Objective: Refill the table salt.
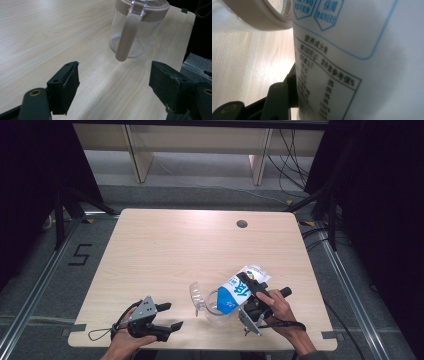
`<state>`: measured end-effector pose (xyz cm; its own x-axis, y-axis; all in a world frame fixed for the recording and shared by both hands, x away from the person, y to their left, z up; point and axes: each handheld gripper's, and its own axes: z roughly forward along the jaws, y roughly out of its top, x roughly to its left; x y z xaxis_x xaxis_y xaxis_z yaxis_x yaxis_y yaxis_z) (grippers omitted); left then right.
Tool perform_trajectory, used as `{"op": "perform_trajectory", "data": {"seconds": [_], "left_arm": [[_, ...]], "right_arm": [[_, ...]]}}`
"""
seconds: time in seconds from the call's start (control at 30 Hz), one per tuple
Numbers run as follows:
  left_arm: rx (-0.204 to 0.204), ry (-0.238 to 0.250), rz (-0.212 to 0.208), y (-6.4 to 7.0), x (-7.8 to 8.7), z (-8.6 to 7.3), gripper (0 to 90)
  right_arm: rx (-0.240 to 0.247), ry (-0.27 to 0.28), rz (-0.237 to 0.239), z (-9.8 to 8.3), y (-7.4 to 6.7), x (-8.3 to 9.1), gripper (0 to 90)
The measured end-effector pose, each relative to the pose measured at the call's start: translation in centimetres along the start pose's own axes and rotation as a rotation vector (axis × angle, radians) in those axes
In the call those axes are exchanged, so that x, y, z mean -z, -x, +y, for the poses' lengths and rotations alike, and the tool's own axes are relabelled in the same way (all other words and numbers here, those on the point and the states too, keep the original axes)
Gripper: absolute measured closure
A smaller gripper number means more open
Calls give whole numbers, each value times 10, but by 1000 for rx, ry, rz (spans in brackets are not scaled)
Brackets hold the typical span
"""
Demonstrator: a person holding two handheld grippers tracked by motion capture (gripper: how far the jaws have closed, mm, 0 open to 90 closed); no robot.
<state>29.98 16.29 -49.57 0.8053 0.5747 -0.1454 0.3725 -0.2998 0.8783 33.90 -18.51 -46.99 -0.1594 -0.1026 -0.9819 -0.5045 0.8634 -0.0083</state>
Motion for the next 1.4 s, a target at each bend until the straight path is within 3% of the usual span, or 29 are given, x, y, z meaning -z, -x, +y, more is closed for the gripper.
{"op": "perform_trajectory", "data": {"seconds": [0.17, 0.27, 0.3, 0.37, 0.4, 0.43, 0.47, 0.67, 0.73, 0.77, 0.8, 0.83, 0.87, 0.93, 0.97, 1.23, 1.3, 1.4], "left_arm": [[2, 1, -2, 0, 0, 0, 235], [-3, 2, -4, 0, 0, 0, 235], [-1, 1, -4, 0, 0, 0, 235], [0, 1, -4, 0, 0, 0, 235], [-3, 1, -4, 0, 0, 0, 235], [-1, 1, -3, 0, 0, 0, 235], [2, 2, -3, 0, 0, 0, 235], [-2, 1, -4, 0, 0, 0, 235], [-4, 0, -4, 0, 0, 0, 235], [-5, -1, -4, 0, 0, 0, 235], [-5, 0, -4, 0, 0, 0, 235], [-4, 0, -4, 0, 0, 0, 235], [-4, 0, -4, 0, 0, 0, 235], [-3, 0, -3, 0, 0, 0, 235], [-4, 0, -3, 0, 0, 0, 234], [-5, 1, -3, 0, 0, 0, 235], [-2, 0, -3, 0, 0, 0, 235], [-5, 1, -4, 0, 0, 0, 235]], "right_arm": [[10, -11, -2, 0, -1, 0, 501], [-32, -37, 14, 0, -5, 1, 502], [19, -20, 9, 1, -1, 0, 501], [-36, -44, 9, 1, -7, 1, 502], [30, -22, -1, 1, -2, 0, 502], [34, -23, -1, 1, -2, 0, 502], [-7, -31, 5, 1, -5, 0, 502], [0, -49, 5, 1, -7, 0, 502], [13, -42, 2, 1, -6, 0, 502], [60, -24, -10, 1, -3, -1, 502], [51, -25, -6, 1, -4, -1, 502], [11, -44, 7, 1, -7, -1, 502], [11, -57, 13, 1, -8, 0, 502], [80, -34, 2, 2, -3, -1, 505], [37, -45, 11, 1, -6, 0, 505], [42, -61, 11, 1, -7, 0, 506], [71, -57, 21, 1, -5, 0, 506], [69, -55, 23, 1, -6, 0, 506]]}}
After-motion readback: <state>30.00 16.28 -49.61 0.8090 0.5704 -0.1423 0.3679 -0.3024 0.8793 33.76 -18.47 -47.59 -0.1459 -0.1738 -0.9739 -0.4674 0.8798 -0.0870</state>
